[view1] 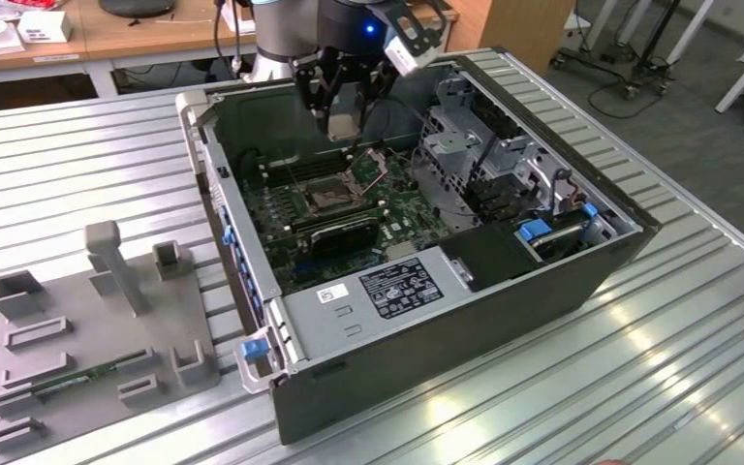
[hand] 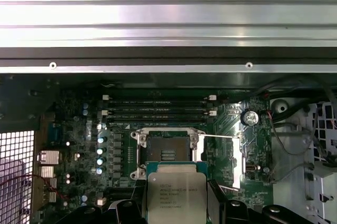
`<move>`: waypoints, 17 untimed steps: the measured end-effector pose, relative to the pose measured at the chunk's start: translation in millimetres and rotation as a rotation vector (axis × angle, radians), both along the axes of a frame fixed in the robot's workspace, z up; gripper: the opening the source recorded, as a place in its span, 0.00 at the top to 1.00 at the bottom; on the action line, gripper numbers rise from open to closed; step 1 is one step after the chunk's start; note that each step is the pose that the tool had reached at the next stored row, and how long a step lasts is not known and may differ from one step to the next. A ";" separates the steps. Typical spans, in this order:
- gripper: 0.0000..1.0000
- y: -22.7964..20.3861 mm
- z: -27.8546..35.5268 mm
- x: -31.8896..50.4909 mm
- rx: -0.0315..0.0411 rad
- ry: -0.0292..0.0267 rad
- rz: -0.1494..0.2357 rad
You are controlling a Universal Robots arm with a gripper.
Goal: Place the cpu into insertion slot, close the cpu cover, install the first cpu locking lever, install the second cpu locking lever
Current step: 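Place the cpu into insertion slot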
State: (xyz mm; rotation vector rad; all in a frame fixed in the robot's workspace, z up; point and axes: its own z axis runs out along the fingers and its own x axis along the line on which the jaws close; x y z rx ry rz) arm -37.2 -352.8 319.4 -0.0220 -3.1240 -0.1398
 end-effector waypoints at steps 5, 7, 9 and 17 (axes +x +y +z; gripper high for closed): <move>0.46 0.0 -1.6 0.0 -0.0001 0.0001 0.000; 0.46 0.0 -4.9 0.0 0.0000 0.0000 0.000; 0.46 0.0 -4.9 0.0 0.0000 0.0000 0.000; 0.46 0.0 -5.1 0.0 0.0000 0.0000 0.000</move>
